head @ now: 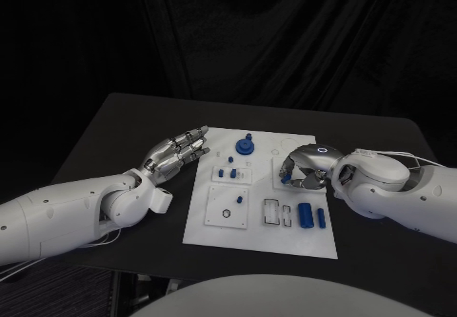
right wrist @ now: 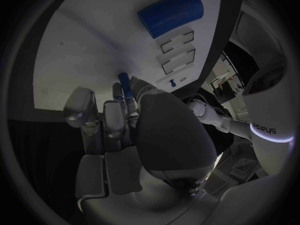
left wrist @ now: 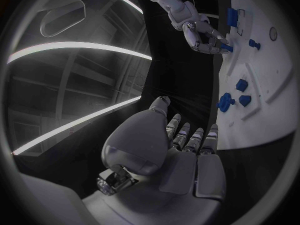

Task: Assemble the parts on the task board

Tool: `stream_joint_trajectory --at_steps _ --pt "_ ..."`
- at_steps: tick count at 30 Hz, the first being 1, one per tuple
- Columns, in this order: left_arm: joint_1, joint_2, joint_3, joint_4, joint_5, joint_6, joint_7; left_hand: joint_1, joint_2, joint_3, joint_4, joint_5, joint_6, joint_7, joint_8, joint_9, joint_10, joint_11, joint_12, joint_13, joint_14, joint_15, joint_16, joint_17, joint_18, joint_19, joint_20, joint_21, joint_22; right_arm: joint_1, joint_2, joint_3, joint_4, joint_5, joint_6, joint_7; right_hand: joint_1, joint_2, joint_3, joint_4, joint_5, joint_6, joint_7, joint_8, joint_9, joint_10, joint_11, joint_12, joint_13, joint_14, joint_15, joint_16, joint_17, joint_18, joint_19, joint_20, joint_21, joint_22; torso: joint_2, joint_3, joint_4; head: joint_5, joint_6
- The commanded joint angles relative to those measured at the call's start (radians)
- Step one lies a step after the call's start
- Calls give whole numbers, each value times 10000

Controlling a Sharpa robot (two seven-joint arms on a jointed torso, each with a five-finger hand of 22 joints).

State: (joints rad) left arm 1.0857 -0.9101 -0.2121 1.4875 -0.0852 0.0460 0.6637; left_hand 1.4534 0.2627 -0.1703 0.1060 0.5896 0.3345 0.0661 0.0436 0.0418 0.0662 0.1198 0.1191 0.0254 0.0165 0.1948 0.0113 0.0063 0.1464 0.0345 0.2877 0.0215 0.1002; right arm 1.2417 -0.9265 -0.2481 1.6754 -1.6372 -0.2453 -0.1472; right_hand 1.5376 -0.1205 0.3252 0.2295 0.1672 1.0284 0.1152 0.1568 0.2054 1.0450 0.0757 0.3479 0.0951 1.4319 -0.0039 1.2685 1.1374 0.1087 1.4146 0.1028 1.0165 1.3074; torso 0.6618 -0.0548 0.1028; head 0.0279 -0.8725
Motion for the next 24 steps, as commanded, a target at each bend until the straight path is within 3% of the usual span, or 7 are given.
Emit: stream_joint_trajectory --at_steps 1,12,19,24 --pt "-20 37 9 -8 44 136 55 23 108 65 9 47 40 67 74 19 29 32 40 15 -1 82 33 11 163 14 40 -1 8 -26 -3 6 7 -22 -803 268 117 5 94 -15 -121 356 25 175 171 507 -144 35 37 105 -105 79 85 -136 105 -94 241 1400 0 8 24 -20 -1" --pt "-60 59 9 -46 44 158 15 91 147 183 -50 29 81 156 82 22 15 16 57 14 -2 114 38 11 134 12 44 -2 -17 -6 -143 11 223 -22 -1550 280 174 51 166 -179 -244 899 -144 449 631 1220 -322 -391 -18 219 -261 51 113 -188 205 -264 531 1455 -3 -2 2 69 -1" --pt "-75 60 9 -37 44 116 21 91 122 184 -61 22 90 164 84 23 16 18 65 15 -4 111 37 10 130 3 42 -8 -42 411 -313 14 748 -22 -1294 -3 237 41 199 -268 -204 844 -104 429 761 1243 -296 -658 -81 184 -248 -73 -16 -172 163 -278 417 1426 -37 9 -22 138 -1" --pt "-79 93 9 -49 44 95 17 91 122 184 -61 22 90 164 84 23 16 18 65 15 -4 111 37 10 130 3 42 -8 -42 783 -327 14 1525 -22 -773 -261 299 32 259 -342 -106 698 -41 333 831 1243 -244 -884 -127 160 -212 -140 -69 -164 123 -254 337 1407 -54 -7 14 164 -1"
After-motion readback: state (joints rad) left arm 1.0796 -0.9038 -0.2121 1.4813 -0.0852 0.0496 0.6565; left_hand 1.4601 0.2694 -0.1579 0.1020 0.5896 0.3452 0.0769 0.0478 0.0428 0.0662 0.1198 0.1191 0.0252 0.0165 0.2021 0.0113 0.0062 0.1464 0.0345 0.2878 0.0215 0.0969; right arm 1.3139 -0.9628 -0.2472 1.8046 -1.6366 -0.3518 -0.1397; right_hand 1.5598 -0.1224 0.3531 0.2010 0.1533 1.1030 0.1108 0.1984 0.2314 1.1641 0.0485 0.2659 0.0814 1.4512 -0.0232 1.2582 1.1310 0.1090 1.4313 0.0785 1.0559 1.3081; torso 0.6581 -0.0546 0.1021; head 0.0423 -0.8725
